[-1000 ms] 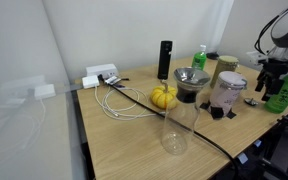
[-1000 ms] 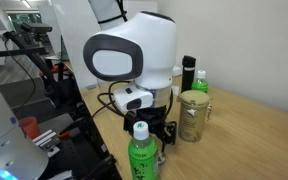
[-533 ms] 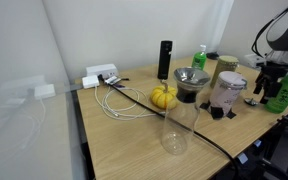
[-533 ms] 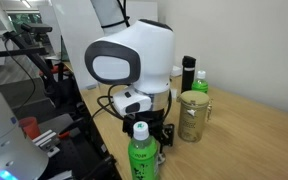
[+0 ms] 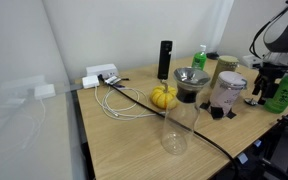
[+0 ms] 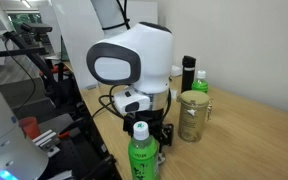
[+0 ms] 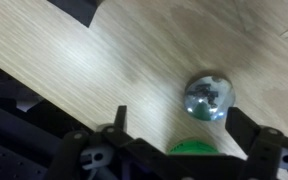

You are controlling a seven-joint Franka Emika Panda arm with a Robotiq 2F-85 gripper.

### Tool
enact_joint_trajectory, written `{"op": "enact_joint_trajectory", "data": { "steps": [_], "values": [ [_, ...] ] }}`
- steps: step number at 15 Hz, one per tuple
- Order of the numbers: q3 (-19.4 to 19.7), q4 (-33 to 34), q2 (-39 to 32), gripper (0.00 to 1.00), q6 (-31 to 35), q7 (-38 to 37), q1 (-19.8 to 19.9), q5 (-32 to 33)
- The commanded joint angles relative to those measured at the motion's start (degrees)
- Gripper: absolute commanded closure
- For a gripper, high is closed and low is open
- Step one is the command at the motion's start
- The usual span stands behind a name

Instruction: Put the silver lid on top of the clear bottle on the left

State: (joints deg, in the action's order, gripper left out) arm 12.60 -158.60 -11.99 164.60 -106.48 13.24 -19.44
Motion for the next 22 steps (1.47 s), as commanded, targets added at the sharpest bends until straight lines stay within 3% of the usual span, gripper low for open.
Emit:
{"op": "enact_joint_trajectory", "data": {
  "steps": [1,9,11,14,19,22],
  "values": [
    [0.9,1.3,-3.0,0.00,2.9,-1.1,-1.6,-1.4],
    [1.1,3.1,-6.6,0.00,3.4,-2.5,-1.7,-2.0],
    [1.0,3.4,-6.8,0.26,3.6,-2.5,-1.7,-2.1],
    [1.0,3.5,-7.0,0.49,4.0,-2.4,-1.6,-2.3],
    [1.5,3.8,-7.1,0.83,5.4,-2.4,-1.6,-2.5],
    [1.5,3.9,-7.2,0.94,5.7,-2.5,-1.7,-2.6]
  ]
}}
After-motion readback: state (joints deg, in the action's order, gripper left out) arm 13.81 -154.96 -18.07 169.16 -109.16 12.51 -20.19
